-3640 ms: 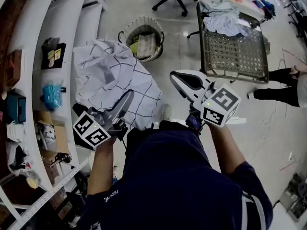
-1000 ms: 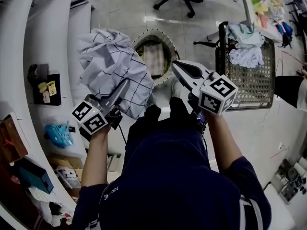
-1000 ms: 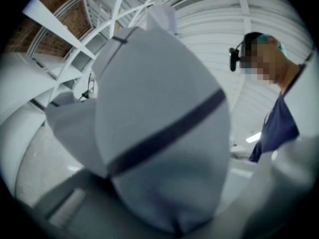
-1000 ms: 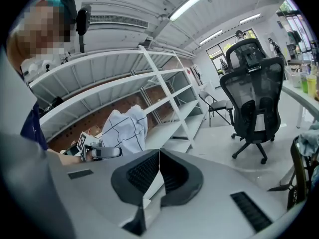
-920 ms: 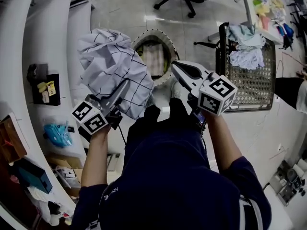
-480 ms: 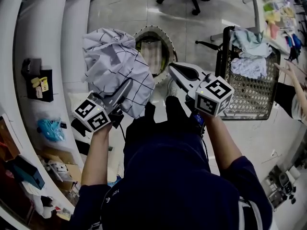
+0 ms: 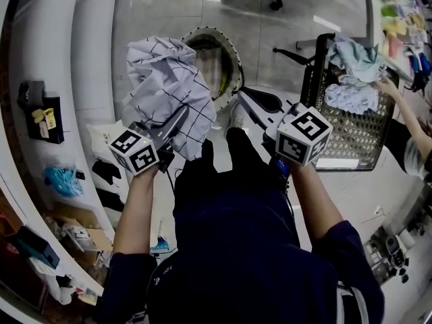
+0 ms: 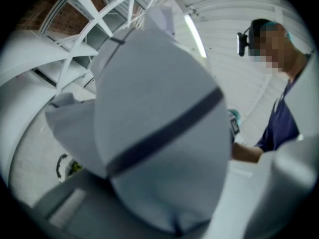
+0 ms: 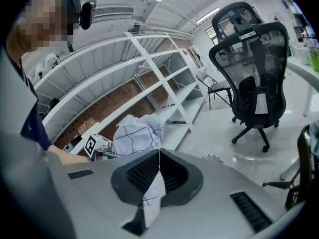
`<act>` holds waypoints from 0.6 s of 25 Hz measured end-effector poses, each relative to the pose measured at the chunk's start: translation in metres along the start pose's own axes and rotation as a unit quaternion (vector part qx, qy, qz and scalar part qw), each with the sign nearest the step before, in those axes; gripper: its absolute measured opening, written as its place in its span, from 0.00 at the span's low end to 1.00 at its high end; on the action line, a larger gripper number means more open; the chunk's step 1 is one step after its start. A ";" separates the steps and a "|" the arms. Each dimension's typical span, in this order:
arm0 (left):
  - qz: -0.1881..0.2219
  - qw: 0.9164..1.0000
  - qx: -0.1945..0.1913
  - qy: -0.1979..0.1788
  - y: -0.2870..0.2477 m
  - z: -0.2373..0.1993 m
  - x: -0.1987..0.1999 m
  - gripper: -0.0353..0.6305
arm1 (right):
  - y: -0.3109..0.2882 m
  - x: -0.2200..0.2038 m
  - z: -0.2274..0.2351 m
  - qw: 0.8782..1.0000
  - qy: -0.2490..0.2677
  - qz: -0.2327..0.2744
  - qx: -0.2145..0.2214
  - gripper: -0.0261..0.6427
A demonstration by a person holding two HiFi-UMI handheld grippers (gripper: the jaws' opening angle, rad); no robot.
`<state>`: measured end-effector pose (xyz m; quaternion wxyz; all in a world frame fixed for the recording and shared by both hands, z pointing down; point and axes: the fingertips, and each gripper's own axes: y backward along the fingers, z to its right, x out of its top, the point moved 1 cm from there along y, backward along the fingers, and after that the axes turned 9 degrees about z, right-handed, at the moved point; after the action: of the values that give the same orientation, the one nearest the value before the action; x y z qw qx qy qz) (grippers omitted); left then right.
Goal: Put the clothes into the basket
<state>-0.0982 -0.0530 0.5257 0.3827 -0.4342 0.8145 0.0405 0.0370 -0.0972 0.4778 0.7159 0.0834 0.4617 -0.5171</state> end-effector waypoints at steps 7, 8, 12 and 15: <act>-0.028 0.999 0.010 0.018 -0.024 -0.044 -0.030 0.14 | -0.007 -0.018 0.014 1.000 -0.006 -0.020 -0.009 0.05; -0.033 0.999 0.012 0.021 -0.028 -0.050 -0.035 0.14 | -0.006 -0.021 0.017 1.000 -0.008 -0.023 -0.011 0.05; -0.054 0.998 0.019 0.032 -0.047 -0.073 -0.054 0.14 | -0.009 -0.032 0.032 0.999 -0.017 -0.033 -0.019 0.05; -0.070 0.996 0.025 0.038 -0.062 -0.089 -0.071 0.14 | -0.012 -0.039 0.042 0.999 -0.022 -0.036 -0.023 0.05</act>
<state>-0.0815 -0.0790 0.6511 0.3639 -0.4818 0.7968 -0.0234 0.0495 -0.1018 0.5348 0.7082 0.0389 0.4602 -0.5340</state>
